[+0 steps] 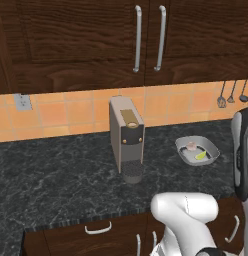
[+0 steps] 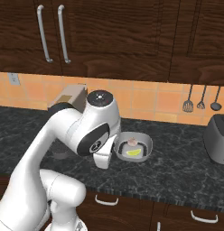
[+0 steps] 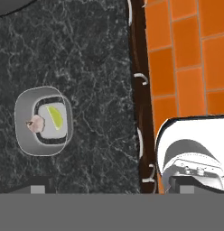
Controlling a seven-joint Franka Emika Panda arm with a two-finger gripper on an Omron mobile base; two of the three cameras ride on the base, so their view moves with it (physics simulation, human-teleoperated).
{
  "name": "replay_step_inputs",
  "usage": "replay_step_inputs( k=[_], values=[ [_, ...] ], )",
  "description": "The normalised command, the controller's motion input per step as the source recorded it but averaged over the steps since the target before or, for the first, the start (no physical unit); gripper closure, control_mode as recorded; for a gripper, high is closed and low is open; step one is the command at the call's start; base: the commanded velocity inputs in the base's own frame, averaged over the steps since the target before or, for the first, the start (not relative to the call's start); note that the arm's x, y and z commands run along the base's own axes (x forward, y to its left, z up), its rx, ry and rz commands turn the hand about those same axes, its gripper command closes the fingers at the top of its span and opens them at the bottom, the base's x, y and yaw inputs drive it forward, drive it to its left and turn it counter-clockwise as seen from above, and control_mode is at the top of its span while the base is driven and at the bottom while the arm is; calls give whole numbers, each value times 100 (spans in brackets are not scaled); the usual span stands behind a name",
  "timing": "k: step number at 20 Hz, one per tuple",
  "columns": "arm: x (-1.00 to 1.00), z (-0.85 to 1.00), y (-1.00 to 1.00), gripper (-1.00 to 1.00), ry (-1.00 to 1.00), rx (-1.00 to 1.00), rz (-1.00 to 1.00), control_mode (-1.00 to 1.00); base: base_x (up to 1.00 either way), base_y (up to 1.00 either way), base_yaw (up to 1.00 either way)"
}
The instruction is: Take the meat container that has the shrimp and place it on the second highest rack of the freezer. Then take the vegetable container that has the lemon wedge and garlic and place it on the highest rack of the freezer.
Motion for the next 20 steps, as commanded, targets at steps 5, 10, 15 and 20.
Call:
replay_step_inputs(
  k=[5,10,15,20],
  values=[
    [41,-30,-7,-100,21,0,7,-100,0,0,0],
    [26,-55,-1,-100,21,0,3,-100,0,0,0],
    [30,-76,-12,-100,3,0,9,-100,0,0,0],
    [44,-70,-14,-100,5,0,9,-100,0,0,0]
  ],
)
